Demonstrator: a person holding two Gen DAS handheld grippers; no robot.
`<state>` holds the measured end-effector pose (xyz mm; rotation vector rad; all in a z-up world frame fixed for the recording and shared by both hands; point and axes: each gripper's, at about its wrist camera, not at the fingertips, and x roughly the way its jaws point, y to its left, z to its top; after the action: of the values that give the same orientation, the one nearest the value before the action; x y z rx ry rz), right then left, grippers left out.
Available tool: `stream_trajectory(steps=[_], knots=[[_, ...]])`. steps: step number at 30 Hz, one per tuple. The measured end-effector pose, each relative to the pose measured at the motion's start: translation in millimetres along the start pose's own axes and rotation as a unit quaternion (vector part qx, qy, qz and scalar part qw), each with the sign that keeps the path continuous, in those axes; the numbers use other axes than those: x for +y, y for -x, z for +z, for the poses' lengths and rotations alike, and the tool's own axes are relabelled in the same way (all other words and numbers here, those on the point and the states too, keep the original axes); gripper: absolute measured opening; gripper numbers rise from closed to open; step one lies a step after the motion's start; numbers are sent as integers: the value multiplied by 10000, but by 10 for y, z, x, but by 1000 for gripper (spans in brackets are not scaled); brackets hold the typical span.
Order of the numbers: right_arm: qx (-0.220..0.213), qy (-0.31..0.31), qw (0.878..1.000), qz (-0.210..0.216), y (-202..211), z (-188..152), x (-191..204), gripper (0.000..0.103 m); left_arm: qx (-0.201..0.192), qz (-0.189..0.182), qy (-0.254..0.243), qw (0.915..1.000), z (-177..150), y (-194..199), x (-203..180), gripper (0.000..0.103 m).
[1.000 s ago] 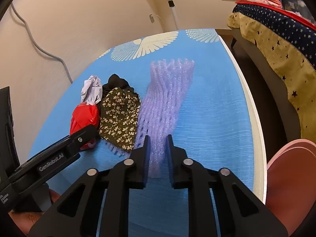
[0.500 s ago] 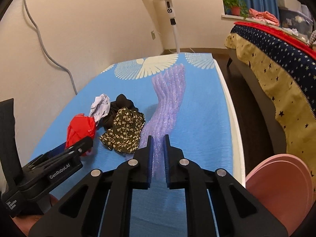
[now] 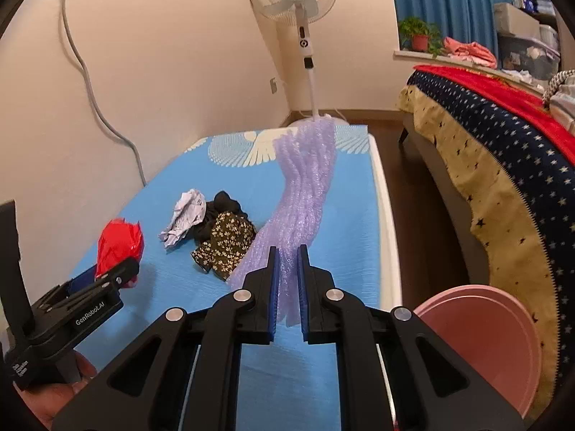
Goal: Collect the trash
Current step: 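Lift the red bag with the left gripper while the right gripper lifts the foam net, then carry the red bag and foam net over the pink bin with both grippers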
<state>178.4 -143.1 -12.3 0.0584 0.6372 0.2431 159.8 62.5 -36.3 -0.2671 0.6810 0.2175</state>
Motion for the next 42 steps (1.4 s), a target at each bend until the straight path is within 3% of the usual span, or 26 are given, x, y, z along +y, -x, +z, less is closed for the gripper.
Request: stream_trajectory(steps=[24, 35, 42], knots=[[-616, 97, 9974, -353, 1144, -51, -253, 10, -565, -347, -719, 9952, -193, 840, -230, 66], [-719, 50, 9957, -582, 1427, -97, -441, 10, -640, -569, -967, 9916, -259, 954, -429, 66], [-709, -108, 9935, -880, 1557, -111, -675, 10, -636, -930, -1165, 9868, -358, 975, -659, 67]])
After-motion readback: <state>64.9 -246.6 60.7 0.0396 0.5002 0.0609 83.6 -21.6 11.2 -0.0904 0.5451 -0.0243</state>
